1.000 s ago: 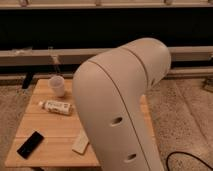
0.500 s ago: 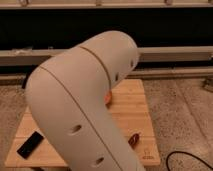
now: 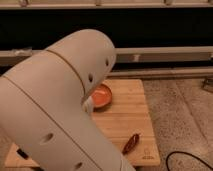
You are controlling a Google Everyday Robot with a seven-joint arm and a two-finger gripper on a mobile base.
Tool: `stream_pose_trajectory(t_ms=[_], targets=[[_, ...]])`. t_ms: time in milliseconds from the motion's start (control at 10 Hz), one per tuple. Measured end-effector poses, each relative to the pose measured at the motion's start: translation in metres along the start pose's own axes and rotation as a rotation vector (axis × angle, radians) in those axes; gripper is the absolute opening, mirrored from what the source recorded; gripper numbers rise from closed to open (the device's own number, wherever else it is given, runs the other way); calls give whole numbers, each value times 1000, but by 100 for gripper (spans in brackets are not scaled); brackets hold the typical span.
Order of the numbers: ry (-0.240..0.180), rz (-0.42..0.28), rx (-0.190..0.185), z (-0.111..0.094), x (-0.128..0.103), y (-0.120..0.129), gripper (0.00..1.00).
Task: Place the white sponge in the ceramic bowl
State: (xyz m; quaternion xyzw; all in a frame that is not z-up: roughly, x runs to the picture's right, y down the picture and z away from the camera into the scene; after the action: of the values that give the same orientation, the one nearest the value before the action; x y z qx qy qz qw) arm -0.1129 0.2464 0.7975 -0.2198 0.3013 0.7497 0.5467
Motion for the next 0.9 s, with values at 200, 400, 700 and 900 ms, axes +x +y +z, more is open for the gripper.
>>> stream_pose_trajectory(t_ms=[200,400,700,900], targets=[[4,-17,-33,-5,3,9,65],[30,-53,-74,-8,11,15,65],[63,-142,-108,-8,34,28,65],[59,-207,-102,-7,48,37,65]])
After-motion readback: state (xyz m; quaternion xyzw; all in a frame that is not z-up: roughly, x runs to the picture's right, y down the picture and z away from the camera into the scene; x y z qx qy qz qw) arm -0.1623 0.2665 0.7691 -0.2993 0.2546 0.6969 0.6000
